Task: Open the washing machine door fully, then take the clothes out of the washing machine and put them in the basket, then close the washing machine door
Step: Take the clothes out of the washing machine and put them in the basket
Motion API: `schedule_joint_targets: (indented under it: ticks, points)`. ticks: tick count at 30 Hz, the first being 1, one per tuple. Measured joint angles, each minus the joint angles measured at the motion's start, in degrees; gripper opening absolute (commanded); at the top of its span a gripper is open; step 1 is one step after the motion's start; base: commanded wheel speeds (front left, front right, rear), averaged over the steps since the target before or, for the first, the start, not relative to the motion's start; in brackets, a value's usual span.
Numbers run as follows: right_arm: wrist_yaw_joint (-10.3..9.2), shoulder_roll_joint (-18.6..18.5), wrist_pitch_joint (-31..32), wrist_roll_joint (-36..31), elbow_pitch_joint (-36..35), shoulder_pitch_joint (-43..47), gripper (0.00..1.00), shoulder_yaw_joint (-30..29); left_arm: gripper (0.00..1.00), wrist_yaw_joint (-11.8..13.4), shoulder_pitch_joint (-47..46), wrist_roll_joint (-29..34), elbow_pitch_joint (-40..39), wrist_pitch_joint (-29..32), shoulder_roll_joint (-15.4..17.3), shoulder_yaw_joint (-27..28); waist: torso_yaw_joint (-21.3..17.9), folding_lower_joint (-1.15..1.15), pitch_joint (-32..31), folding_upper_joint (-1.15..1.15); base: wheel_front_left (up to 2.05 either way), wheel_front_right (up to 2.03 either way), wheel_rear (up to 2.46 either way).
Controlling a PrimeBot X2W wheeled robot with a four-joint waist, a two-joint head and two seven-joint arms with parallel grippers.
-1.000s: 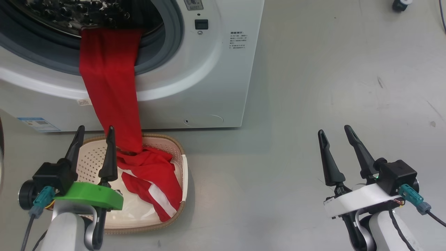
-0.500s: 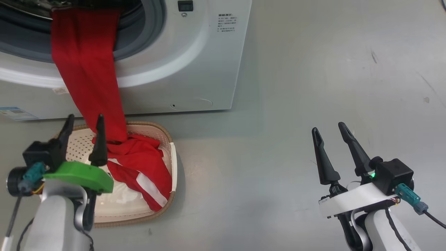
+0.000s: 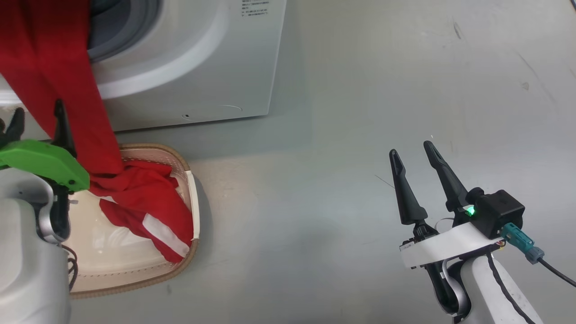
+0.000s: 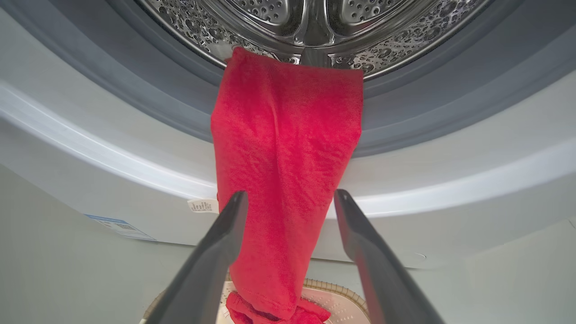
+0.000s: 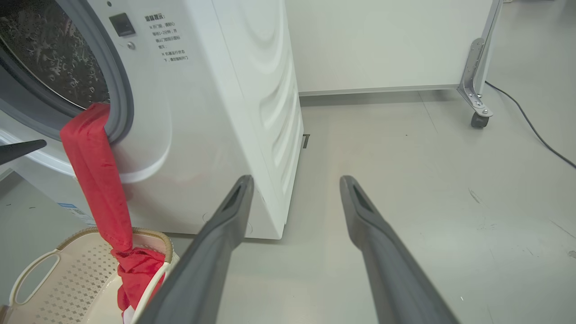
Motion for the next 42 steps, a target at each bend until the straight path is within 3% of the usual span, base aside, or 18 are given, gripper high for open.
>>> schedule_joint_targets:
  ticks: [19,38,39,40,42]
  points:
    - [0.25,1.1,-0.1,0.4,1.5,-2.2,1.00,0.7,1.00,4.8,-9.6,-2.9,9.3,5.9,3.0,5.3,-6.7,0.00,4.4,0.00,0.00,0.00,0.00]
    - [0.24,1.4,-0.2,0.3,2.5,-2.6,1.00,1.0,1.00,5.3,-15.6,-3.1,16.1,6.6,5.4,6.6,-8.3,0.00,6.3,0.00,0.00,0.00,0.00]
    - [0.24,1.4,-0.2,0.3,2.5,-2.7,1.00,1.0,0.92,5.3,-15.8,-3.1,16.3,6.6,5.5,6.5,-8.4,0.00,6.3,0.00,0.00,0.00,0.00]
    - [0.24,1.4,-0.3,0.3,2.5,-2.7,1.00,0.9,0.49,5.2,-16.1,-3.1,16.6,6.5,5.5,6.4,-8.4,0.00,6.4,0.00,0.00,0.00,0.00]
    - [0.24,1.4,-0.3,0.3,2.6,-2.9,1.00,0.9,0.00,4.7,-16.4,-3.1,16.9,6.0,5.5,6.4,-8.4,0.00,6.5,0.00,0.00,0.00,0.00]
